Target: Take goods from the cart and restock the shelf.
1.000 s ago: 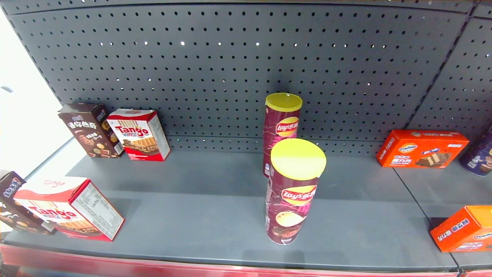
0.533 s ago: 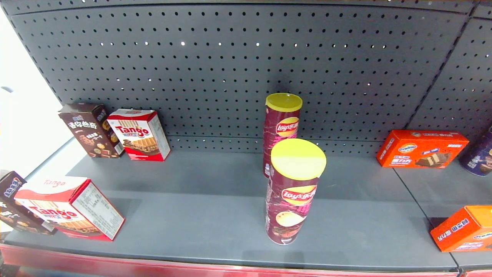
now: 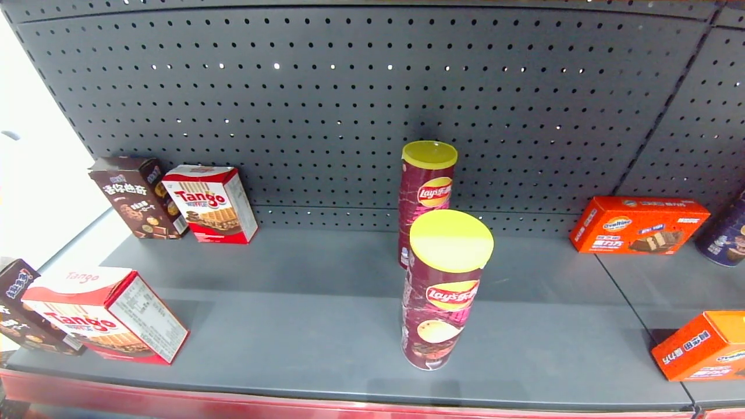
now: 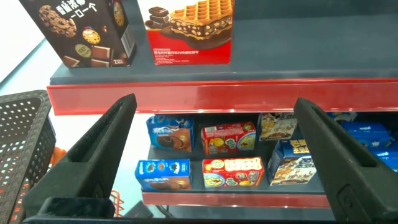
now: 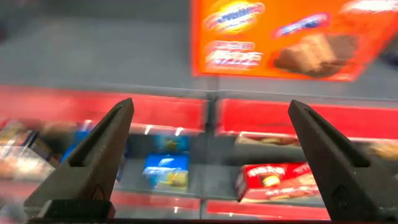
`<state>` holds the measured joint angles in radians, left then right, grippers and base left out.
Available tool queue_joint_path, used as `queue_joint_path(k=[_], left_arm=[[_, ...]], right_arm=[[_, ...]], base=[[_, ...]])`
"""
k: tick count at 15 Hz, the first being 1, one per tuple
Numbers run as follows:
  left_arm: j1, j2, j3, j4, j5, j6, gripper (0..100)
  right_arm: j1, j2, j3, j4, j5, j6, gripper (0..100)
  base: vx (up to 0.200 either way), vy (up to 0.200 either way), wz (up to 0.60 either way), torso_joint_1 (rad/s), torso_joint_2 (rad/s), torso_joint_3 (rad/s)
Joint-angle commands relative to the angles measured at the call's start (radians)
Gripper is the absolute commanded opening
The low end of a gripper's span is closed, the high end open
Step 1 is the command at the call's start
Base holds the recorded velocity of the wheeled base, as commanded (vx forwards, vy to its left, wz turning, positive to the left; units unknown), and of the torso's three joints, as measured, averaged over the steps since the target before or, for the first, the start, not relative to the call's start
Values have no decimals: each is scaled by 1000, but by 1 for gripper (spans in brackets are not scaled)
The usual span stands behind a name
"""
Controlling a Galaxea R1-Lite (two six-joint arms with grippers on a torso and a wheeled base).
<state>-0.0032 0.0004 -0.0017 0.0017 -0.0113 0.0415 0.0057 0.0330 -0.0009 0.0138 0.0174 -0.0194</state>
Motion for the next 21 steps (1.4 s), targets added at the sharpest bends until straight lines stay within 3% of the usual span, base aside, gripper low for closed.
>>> queue_joint_path(k=[1, 14, 16, 21], left_arm=[[0, 1, 0, 0, 1, 0, 100], [2, 3, 0, 0, 2, -5, 100], [2, 1, 0, 0, 5, -9, 100], [2, 3, 0, 0, 4, -12, 100]], right_arm=[[-1, -33, -2, -9, 15, -1, 100], [-1, -33, -1, -11, 12, 7, 100], [-1, -33, -1, -11, 15, 6, 100], [-1, -33, -1, -11, 15, 6, 100]], base=[[0, 0, 0, 0, 0, 0], [0, 0, 0, 0, 0, 0], [-200, 0, 0, 0, 2, 0], [0, 0, 0, 0, 0, 0]])
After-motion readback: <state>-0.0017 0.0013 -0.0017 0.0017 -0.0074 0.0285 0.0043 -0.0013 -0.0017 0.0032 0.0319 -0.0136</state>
